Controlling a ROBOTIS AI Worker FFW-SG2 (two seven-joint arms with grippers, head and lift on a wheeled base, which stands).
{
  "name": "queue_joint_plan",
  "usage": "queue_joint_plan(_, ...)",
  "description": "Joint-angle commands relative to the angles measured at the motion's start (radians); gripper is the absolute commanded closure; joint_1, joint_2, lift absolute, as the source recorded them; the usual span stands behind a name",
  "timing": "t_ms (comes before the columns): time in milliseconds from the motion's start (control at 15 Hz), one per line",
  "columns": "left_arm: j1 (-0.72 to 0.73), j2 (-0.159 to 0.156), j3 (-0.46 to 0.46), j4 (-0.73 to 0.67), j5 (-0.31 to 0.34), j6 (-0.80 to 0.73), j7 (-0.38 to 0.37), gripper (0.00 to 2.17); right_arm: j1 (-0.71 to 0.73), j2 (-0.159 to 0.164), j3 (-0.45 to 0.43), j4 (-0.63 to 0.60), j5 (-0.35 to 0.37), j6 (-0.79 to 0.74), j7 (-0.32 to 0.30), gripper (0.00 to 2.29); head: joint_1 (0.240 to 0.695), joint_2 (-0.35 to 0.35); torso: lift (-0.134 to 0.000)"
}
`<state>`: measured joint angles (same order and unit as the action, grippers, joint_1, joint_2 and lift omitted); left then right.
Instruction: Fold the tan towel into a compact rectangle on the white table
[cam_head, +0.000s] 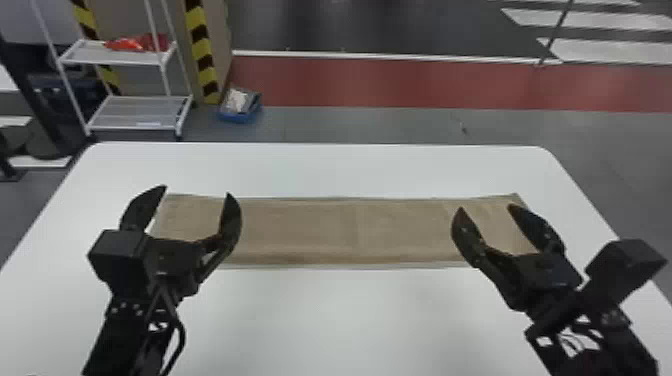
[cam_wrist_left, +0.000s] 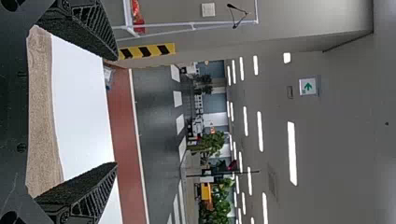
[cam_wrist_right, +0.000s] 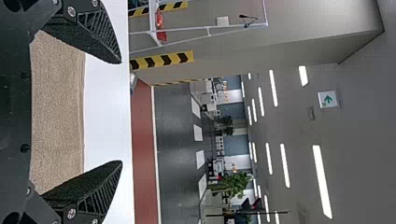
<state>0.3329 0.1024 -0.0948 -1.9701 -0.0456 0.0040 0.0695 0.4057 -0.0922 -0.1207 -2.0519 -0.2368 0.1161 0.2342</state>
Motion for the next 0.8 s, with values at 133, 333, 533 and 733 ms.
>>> queue_joint_plan(133,0.002,-0.001,0.000,0.000,0.000,-0.005,-0.003,0.08,-0.018,0.003,0.009,0.006,0.005,0.027,-0.004,0.13,0.695,-0.053,-0.125)
queue_joint_plan(333,0.003,-0.001,0.001,0.000,0.007,-0.005,-0.010,0.08,-0.019,0.006,0.010,0.013,0.016,0.024,-0.013,0.13,0.695,-0.051,-0.125)
queue_joint_plan(533,0.005,-0.001,0.007,0.000,0.010,-0.005,-0.013,0.08,-0.019,0.006,0.010,0.013,0.024,0.024,-0.013,0.13,0.695,-0.052,-0.125)
queue_joint_plan(733,0.008,0.000,0.012,0.002,0.010,-0.005,-0.010,0.08,-0.019,0.005,0.010,0.022,0.025,0.024,-0.013,0.13,0.695,-0.048,-0.125)
